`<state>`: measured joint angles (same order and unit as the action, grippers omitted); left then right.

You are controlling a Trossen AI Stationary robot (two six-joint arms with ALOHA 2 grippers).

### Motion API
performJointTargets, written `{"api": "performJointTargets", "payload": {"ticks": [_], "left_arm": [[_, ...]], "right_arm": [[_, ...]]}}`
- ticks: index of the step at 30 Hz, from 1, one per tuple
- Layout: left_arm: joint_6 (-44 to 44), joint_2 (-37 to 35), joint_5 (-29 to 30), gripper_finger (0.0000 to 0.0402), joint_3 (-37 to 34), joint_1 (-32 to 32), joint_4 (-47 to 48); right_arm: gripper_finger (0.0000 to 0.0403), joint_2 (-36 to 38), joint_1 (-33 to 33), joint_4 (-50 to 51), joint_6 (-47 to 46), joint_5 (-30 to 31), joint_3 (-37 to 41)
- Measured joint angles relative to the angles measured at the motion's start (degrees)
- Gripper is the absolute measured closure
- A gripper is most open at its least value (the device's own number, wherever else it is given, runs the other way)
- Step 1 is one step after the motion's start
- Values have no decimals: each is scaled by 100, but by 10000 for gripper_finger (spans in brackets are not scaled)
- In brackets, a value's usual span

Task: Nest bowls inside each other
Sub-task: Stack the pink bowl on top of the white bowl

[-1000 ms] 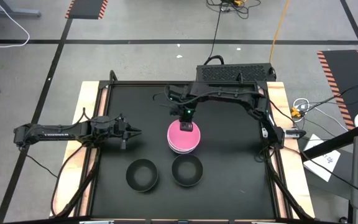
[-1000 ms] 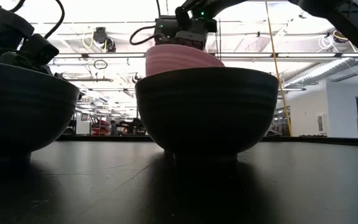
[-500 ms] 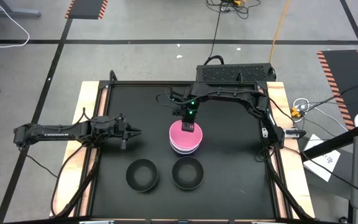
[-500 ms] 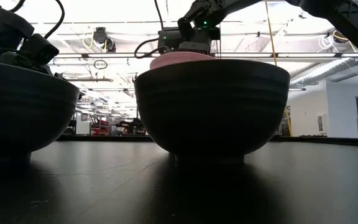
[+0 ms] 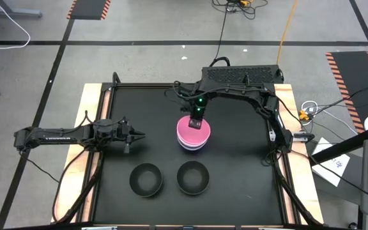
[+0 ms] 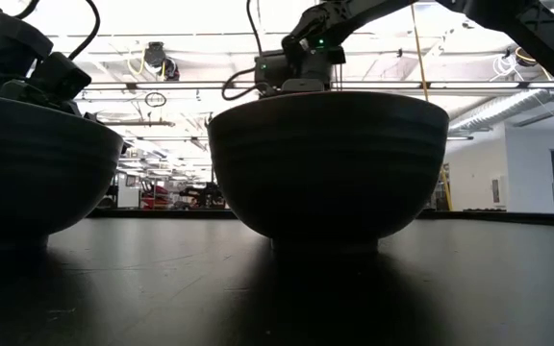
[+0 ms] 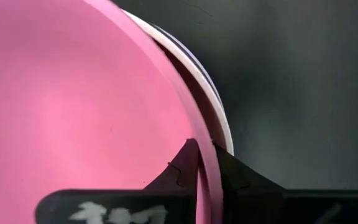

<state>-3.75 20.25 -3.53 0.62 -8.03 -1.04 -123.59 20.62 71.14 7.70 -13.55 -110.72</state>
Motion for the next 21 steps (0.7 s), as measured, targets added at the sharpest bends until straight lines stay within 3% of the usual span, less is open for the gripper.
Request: {"api": "performJointTargets", "payload": {"ticks": [11, 21], "left_arm": [[-13, 0, 0, 346, 0, 0, 2], [-7, -1, 0, 346, 0, 0, -15]], "right_arm": [[399, 237, -122, -353, 212, -88, 231], [399, 1581, -48, -2981, -16, -852, 2460]]}}
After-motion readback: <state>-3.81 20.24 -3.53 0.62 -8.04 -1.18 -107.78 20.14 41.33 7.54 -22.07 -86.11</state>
